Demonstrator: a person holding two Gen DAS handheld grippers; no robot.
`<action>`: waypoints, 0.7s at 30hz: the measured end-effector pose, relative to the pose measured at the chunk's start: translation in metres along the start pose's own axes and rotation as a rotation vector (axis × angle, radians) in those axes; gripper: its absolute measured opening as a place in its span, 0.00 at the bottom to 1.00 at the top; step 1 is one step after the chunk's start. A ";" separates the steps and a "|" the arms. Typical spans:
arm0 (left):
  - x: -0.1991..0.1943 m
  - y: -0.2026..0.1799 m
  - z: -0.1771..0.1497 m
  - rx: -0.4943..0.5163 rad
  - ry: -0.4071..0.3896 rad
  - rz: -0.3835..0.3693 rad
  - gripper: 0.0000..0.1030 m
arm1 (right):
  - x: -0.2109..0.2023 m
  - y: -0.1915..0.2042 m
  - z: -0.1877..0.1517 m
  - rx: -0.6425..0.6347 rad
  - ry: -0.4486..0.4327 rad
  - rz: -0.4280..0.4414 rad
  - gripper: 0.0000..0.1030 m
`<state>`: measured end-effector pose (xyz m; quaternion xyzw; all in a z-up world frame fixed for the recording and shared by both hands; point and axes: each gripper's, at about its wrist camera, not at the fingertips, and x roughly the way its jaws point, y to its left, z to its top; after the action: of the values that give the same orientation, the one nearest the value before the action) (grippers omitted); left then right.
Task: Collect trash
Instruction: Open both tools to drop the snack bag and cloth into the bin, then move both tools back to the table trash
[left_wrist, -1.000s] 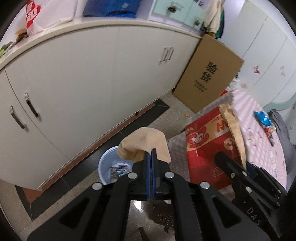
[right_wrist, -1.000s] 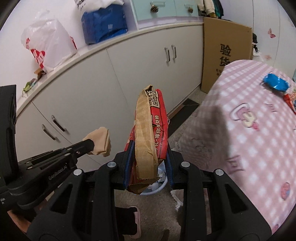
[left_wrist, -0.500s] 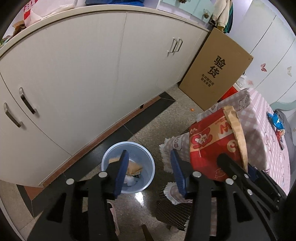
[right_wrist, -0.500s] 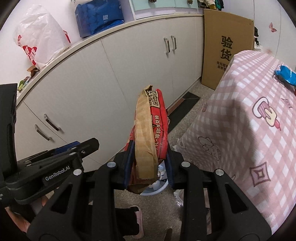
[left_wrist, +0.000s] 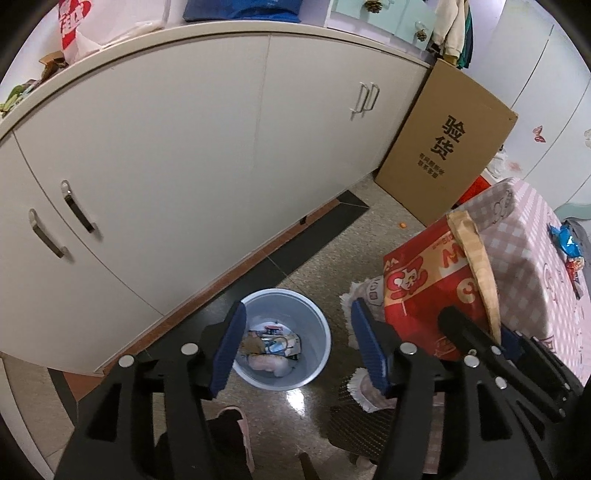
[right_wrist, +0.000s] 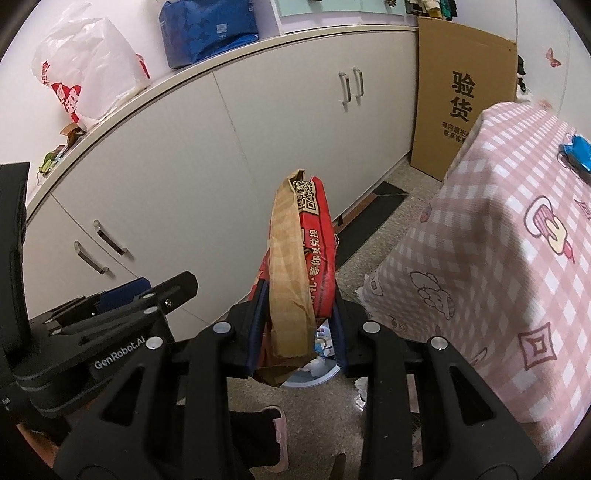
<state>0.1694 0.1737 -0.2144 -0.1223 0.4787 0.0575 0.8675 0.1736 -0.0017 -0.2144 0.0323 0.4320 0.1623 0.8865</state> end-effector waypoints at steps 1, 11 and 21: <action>0.000 0.002 0.000 -0.003 -0.003 0.009 0.58 | 0.001 0.001 0.000 -0.003 0.000 0.002 0.30; -0.003 0.020 0.004 -0.049 -0.021 0.066 0.61 | 0.014 0.018 0.007 -0.029 -0.011 0.045 0.36; -0.003 0.032 0.005 -0.086 -0.020 0.096 0.64 | 0.021 0.023 0.010 -0.016 -0.032 0.064 0.50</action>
<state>0.1652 0.2059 -0.2144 -0.1359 0.4722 0.1208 0.8625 0.1874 0.0279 -0.2195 0.0416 0.4154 0.1935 0.8878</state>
